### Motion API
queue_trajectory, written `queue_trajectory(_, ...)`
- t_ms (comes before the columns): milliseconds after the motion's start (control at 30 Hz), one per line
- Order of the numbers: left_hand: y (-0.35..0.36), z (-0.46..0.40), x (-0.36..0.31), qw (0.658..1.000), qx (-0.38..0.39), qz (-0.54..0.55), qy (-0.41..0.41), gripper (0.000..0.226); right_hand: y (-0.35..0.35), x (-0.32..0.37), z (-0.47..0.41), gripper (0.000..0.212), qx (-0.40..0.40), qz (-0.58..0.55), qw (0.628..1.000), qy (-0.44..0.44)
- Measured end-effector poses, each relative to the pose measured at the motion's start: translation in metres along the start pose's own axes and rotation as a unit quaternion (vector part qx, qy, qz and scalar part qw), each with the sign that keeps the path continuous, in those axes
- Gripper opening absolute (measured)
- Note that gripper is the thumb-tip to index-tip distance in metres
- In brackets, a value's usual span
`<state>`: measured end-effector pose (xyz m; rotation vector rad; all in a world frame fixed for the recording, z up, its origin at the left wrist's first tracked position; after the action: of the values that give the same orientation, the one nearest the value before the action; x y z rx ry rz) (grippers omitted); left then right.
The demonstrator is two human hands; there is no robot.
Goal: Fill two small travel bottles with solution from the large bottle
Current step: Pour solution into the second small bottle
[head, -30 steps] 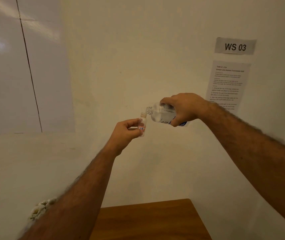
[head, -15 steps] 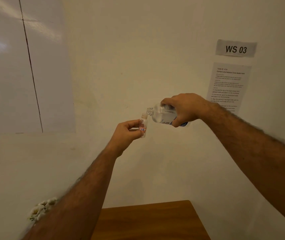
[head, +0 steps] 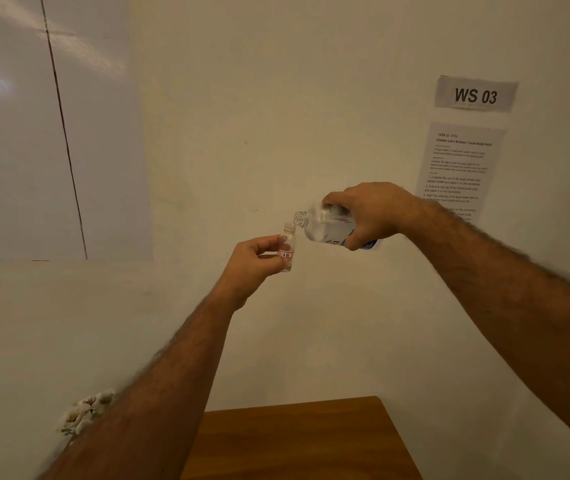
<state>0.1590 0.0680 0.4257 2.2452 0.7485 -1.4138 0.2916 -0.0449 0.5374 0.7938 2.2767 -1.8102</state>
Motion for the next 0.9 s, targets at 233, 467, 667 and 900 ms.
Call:
queue_trajectory(233,-0.0003,-0.0004,0.0001,1.000,0.003,0.004,0.004,0.039,-0.0021,-0.0001,-0.0013,0.084,0.001,0.007,1.000,-0.002)
queue_trajectory(467,-0.0032,0.0013,0.0008,1.000,0.001,-0.002,0.002,0.042,-0.0018,0.0035,-0.0022,0.083,0.005,0.004,1.000,-0.006)
queue_trajectory(667,-0.0048,0.0023,0.0002,1.000,-0.001,-0.003,0.003,0.043,-0.0025,0.0045,-0.0025,0.084,0.004,0.006,1.000,-0.005)
queue_trajectory(900,-0.0045,0.0035,-0.0013,1.000,0.000,0.003,0.007,0.040,-0.0028,0.0042,-0.0030,0.083,0.008,0.011,1.000,-0.005)
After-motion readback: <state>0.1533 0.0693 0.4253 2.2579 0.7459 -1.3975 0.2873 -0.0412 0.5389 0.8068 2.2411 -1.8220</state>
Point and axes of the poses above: each hand's wrist, its own z-axis away from the middle knuckle, its own y-axis out of the palm, x = y × z, the point moved 9 cm from there along -z, towards the middle knuckle, and after that the axes turned 3 degrees about z, right-handed, at the moved point
